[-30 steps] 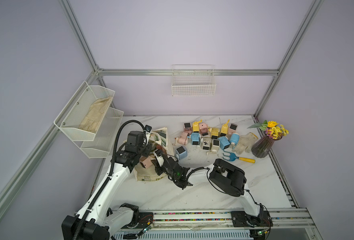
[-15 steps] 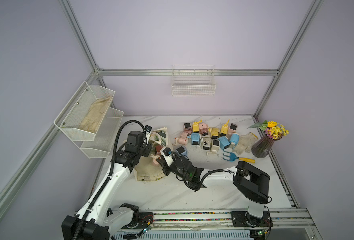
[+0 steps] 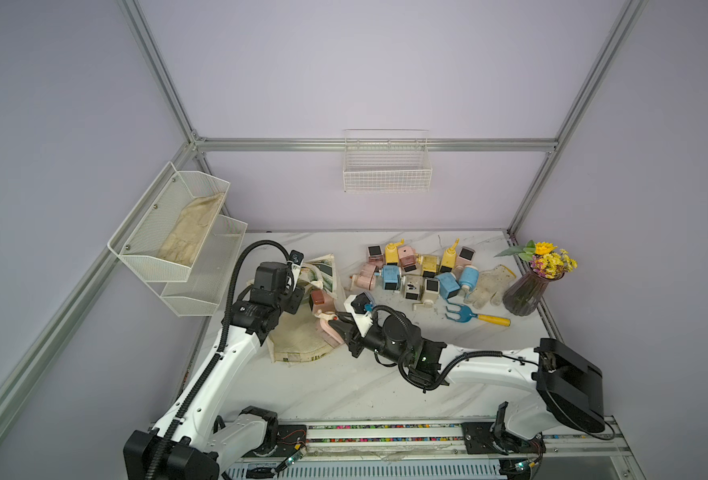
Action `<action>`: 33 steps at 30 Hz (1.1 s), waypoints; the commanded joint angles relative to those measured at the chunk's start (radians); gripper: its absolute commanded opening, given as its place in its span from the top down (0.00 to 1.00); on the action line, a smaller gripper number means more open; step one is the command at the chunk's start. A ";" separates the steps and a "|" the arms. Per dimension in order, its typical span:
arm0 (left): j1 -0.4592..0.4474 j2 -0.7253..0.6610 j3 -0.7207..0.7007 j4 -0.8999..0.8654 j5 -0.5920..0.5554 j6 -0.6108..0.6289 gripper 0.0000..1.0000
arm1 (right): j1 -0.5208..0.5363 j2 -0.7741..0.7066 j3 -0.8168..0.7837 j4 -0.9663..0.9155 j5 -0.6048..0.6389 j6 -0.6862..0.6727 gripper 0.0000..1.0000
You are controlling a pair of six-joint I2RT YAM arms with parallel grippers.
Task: Take out the pencil sharpeners from the tote bags
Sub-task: Pick up the pencil sharpener from the canvas bag.
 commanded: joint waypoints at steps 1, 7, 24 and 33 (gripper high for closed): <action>-0.002 -0.003 0.071 0.028 -0.019 -0.034 1.00 | -0.008 -0.104 -0.010 -0.036 0.029 0.003 1.00; -0.002 -0.003 0.072 0.026 -0.018 -0.036 1.00 | -0.115 -0.209 -0.034 -0.123 0.073 0.071 1.00; -0.001 -0.005 0.069 0.027 -0.014 -0.036 1.00 | -0.431 0.118 0.016 -0.222 0.085 0.339 1.00; -0.001 -0.001 0.071 0.027 -0.010 -0.036 1.00 | -0.439 0.236 0.067 -0.225 0.052 0.376 1.00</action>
